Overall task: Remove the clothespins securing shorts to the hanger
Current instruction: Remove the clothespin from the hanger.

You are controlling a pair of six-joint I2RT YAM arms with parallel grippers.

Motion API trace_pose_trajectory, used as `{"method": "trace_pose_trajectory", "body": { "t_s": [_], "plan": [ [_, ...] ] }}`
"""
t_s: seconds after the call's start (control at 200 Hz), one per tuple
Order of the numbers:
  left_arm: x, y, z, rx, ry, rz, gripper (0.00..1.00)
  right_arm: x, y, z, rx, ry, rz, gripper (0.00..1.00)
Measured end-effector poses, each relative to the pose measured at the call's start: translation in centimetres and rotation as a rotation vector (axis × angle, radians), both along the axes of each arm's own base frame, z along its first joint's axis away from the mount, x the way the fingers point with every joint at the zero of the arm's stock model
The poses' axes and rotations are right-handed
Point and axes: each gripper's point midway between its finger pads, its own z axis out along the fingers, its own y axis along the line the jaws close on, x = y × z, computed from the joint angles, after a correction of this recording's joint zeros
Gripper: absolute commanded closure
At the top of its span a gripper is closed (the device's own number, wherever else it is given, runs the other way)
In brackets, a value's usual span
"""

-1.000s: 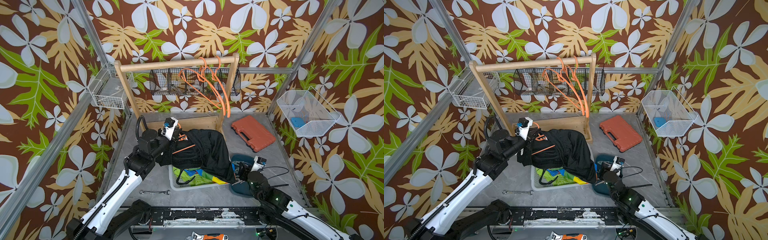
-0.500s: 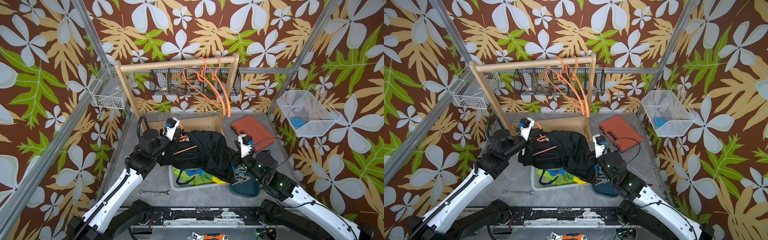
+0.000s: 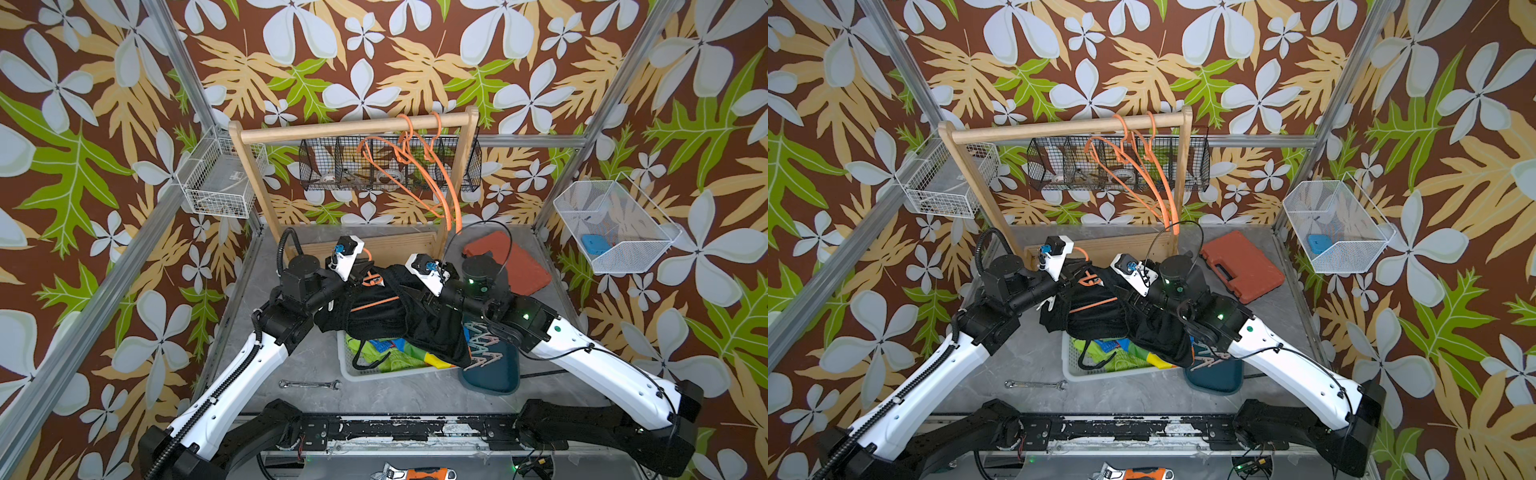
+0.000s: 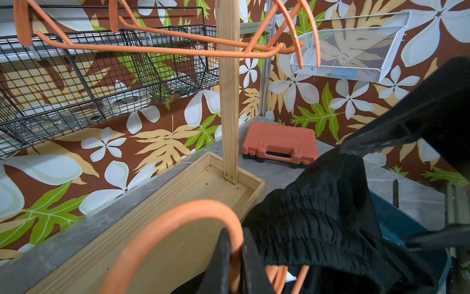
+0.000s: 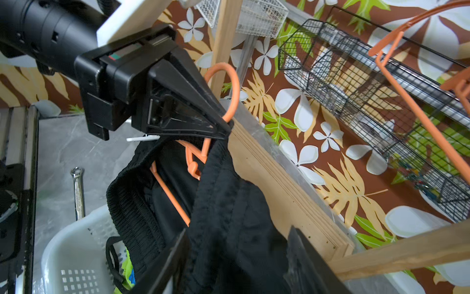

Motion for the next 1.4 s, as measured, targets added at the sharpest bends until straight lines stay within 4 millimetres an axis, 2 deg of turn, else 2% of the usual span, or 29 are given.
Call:
{"method": "trace_pose_trajectory", "body": {
  "t_s": [0.2, 0.33, 0.43, 0.526, 0.591, 0.726, 0.876, 0.921, 1.011, 1.081, 1.211, 1.311, 1.401],
  "plan": [
    [-0.3, -0.3, 0.2, -0.005, -0.002, -0.027, 1.00, 1.4, 1.6, -0.3, -0.093, -0.024, 0.034, 0.40],
    [-0.5, -0.5, 0.3, -0.007, -0.003, -0.037, 1.00, 2.4, 2.9, -2.4, -0.167, 0.013, 0.066, 0.43],
    [-0.8, -0.4, 0.1, -0.002, 0.007, -0.041, 1.00, 2.8, 3.1, -4.1, -0.211, 0.042, 0.079, 0.53],
    [-1.0, -0.4, -0.2, 0.003, 0.019, -0.044, 1.00, 2.9, 3.1, -4.7, -0.230, 0.045, 0.088, 0.74],
    [-1.0, -0.4, -0.2, 0.006, 0.021, -0.043, 1.00, 2.6, 3.1, -5.0, -0.234, 0.050, 0.105, 0.84],
    [-0.9, -0.3, -0.1, 0.009, 0.013, -0.039, 1.00, 1.8, 3.1, -5.5, -0.247, 0.058, 0.145, 0.94],
    [-0.9, -0.2, -0.2, 0.012, 0.011, -0.033, 1.00, 1.7, 3.2, -5.7, -0.253, 0.043, 0.160, 0.98],
    [-0.8, -0.1, -0.2, 0.013, 0.010, -0.029, 0.87, 1.7, 3.1, -5.8, -0.253, 0.034, 0.159, 0.98],
    [-1.0, -0.2, -0.1, 0.007, 0.006, -0.028, 0.55, 1.7, 2.7, -5.7, -0.247, 0.015, 0.145, 0.99],
    [-0.8, 0.3, 0.7, -0.009, -0.021, 0.000, 0.38, 2.3, 1.4, -6.3, -0.269, 0.016, 0.079, 0.99],
    [-0.5, 0.7, 1.4, -0.021, -0.044, 0.028, 0.24, 2.6, 0.2, -6.3, -0.275, -0.003, 0.025, 1.00],
    [-0.1, 1.4, 1.5, -0.019, -0.054, 0.077, 0.20, 2.7, 0.1, -5.7, -0.257, -0.027, 0.012, 1.00],
    [0.1, 2.9, 2.1, -0.024, -0.081, 0.145, 0.17, 3.1, -0.3, -5.5, -0.247, -0.043, -0.014, 1.00]
  ]
}}
